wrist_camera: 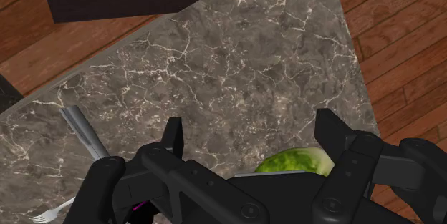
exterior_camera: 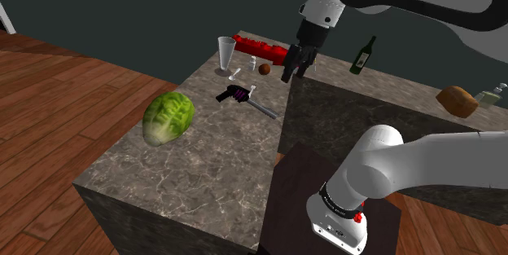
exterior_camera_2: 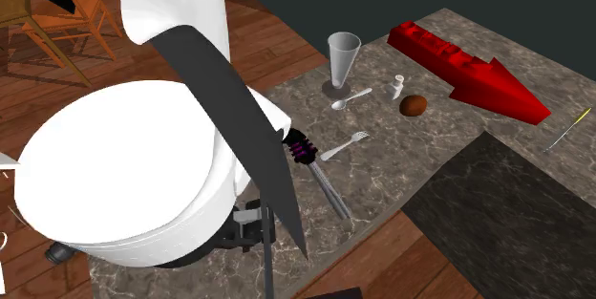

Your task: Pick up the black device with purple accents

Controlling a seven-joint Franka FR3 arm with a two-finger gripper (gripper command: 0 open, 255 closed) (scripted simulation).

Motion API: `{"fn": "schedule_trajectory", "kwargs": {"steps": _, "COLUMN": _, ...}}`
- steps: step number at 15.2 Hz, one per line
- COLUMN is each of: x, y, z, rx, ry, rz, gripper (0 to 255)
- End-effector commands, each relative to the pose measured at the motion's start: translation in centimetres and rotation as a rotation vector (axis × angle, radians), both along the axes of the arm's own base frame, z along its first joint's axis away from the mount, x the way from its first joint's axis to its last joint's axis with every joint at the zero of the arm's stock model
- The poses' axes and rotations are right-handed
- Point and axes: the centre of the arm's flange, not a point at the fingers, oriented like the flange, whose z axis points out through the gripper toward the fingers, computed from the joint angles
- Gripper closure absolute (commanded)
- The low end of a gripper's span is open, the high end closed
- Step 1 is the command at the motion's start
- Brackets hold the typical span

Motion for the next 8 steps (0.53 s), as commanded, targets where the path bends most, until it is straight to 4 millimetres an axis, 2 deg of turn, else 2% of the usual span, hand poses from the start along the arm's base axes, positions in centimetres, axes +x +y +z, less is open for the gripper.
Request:
{"fn": "schedule_trajectory", "kwargs": {"steps": 1, "x": 0.0, "y": 0.0, "z": 0.0, "rx": 0.000, "ry": 0.000, "rz": 0.000, "gripper": 0}}
{"fn": "schedule_trajectory", "kwargs": {"steps": 8, "x": 3.5, "y": -4.4, "z": -6.8, "rx": -0.025, "ry": -0.046, "rz": 0.095, "gripper": 0}}
